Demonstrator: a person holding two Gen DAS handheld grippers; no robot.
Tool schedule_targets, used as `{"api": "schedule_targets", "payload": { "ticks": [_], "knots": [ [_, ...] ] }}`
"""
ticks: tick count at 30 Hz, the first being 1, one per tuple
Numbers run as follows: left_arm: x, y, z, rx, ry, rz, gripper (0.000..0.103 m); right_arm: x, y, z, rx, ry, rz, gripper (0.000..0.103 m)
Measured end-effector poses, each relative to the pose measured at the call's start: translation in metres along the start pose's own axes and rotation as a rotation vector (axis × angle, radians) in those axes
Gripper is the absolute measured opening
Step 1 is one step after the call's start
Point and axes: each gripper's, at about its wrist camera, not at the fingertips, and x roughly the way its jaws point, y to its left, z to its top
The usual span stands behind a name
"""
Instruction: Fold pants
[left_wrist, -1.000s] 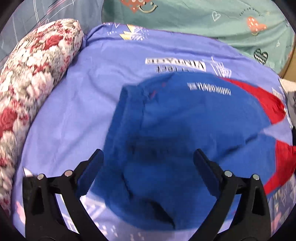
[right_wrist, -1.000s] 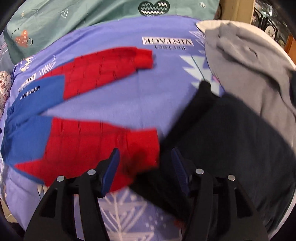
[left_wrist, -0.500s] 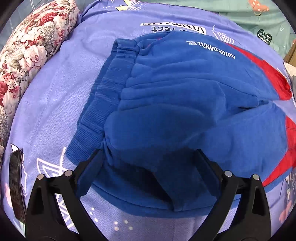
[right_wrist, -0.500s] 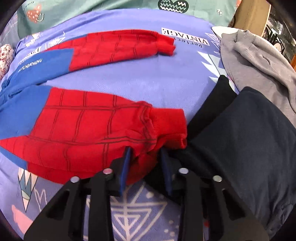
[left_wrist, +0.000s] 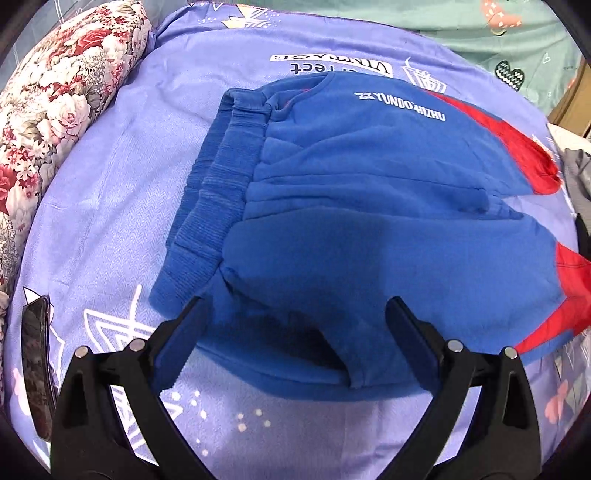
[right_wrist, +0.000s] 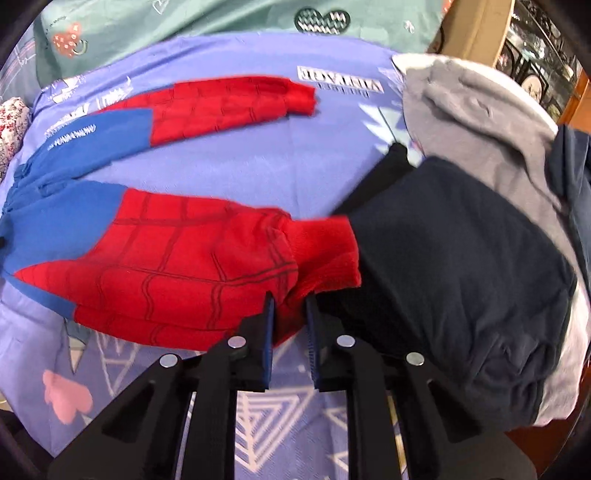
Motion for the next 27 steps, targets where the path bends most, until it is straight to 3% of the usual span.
{"api": "schedule_targets", "payload": {
  "ticks": [2, 3, 4, 6, 10, 13, 15, 17, 19, 24, 27],
  "knots": [
    [-0.003, 0.002, -0.004, -0.005, 0.003, 0.011, 0.098, 0.016, 0.005, -0.005, -0.042, 0.066, -0.042, 0.039],
    [-0.005, 0.004, -0.005, -0.007, 0.000, 0.022, 0.098, 0.018, 0.008, -0.007, -0.059, 0.073, -0.085, 0.044],
    [-0.008, 0.006, -0.007, -0.012, -0.003, 0.028, 0.098, 0.013, 0.010, -0.006, -0.072, 0.050, -0.113, 0.050],
    [-0.016, 0.016, -0.010, -0.033, -0.013, 0.015, 0.098, -0.011, 0.011, -0.001, -0.068, -0.043, -0.108, 0.050],
    [-0.028, 0.035, -0.013, -0.077, -0.041, 0.022, 0.098, -0.057, 0.018, 0.014, -0.035, -0.246, -0.001, 0.052],
    [-0.021, 0.043, -0.010, -0.104, -0.036, 0.054, 0.098, -0.055, 0.066, 0.029, -0.117, -0.279, 0.226, 0.052],
    [-0.015, 0.044, -0.006, -0.111, -0.029, 0.077, 0.098, -0.040, 0.113, 0.037, -0.219, -0.270, 0.313, 0.040],
    [-0.009, 0.043, 0.001, -0.105, -0.027, 0.090, 0.098, -0.026, 0.150, 0.049, -0.296, -0.233, 0.369, 0.013],
    [-0.002, 0.037, 0.007, -0.087, -0.018, 0.102, 0.098, -0.012, 0.198, 0.063, -0.383, -0.192, 0.459, 0.009],
    [0.012, 0.043, 0.004, -0.075, 0.021, 0.212, 0.098, 0.009, 0.300, 0.079, -0.534, -0.102, 0.576, 0.009],
    [0.016, 0.062, -0.006, -0.097, 0.046, 0.238, 0.100, 0.027, 0.331, 0.071, -0.601, -0.027, 0.578, 0.009]
  ]
}}
